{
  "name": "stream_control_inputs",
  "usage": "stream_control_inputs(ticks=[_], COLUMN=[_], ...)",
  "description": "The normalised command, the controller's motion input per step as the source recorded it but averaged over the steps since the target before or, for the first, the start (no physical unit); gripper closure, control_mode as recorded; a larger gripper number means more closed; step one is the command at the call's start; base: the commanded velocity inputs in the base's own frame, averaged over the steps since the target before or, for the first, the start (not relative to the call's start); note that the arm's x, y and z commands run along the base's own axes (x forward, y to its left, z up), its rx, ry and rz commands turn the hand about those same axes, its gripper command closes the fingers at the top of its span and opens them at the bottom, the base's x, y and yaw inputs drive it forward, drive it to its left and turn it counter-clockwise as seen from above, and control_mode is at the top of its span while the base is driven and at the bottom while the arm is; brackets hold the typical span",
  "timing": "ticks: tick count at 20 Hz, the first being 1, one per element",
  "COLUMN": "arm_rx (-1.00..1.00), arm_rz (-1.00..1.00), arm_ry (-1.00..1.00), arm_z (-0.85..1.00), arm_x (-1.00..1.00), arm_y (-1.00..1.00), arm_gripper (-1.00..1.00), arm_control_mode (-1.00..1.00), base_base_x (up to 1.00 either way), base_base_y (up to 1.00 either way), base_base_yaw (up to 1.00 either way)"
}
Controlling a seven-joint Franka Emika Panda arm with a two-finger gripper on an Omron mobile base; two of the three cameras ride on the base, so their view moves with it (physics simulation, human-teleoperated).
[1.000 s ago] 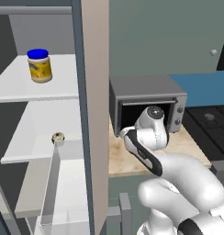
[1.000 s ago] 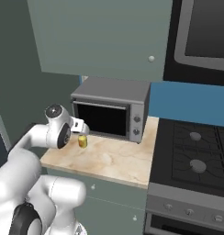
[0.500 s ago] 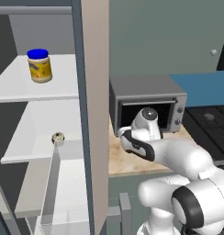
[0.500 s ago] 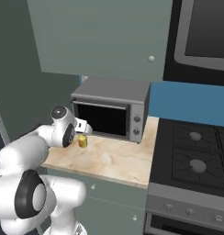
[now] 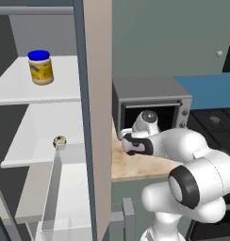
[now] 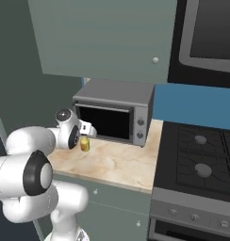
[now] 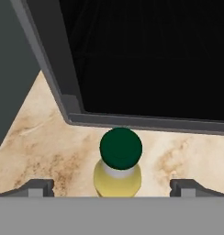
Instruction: Place the mayonnaise and mustard from the counter to the top shelf of the fridge. If the existing items in the fridge are on the top shelf, move them to other shelves.
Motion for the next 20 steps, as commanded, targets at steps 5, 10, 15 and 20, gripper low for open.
stream_control_inputs(ticks=[5, 10, 15, 20], arm_rx=[0.00, 0.00, 0.00, 0.00], arm_rz=[-0.02, -0.03, -0.06, -0.04], arm_ry=[0.00, 0.00, 0.00, 0.00], arm_z=[-0.06, -0.08, 0.00, 0.00], arm_x=[0.25, 0.20, 0.16, 0.11], arm_y=[0.00, 0.00, -0.15, -0.10], arm_gripper=[-1.00, 1.00, 1.00, 1.00], arm_control_mode=[-1.00, -1.00, -1.00, -1.00], base_base_x=[0.00, 0.00, 0.00, 0.00], base_base_y=[0.00, 0.00, 0.00, 0.00], base_base_yaw=[0.00, 0.00, 0.00, 0.00])
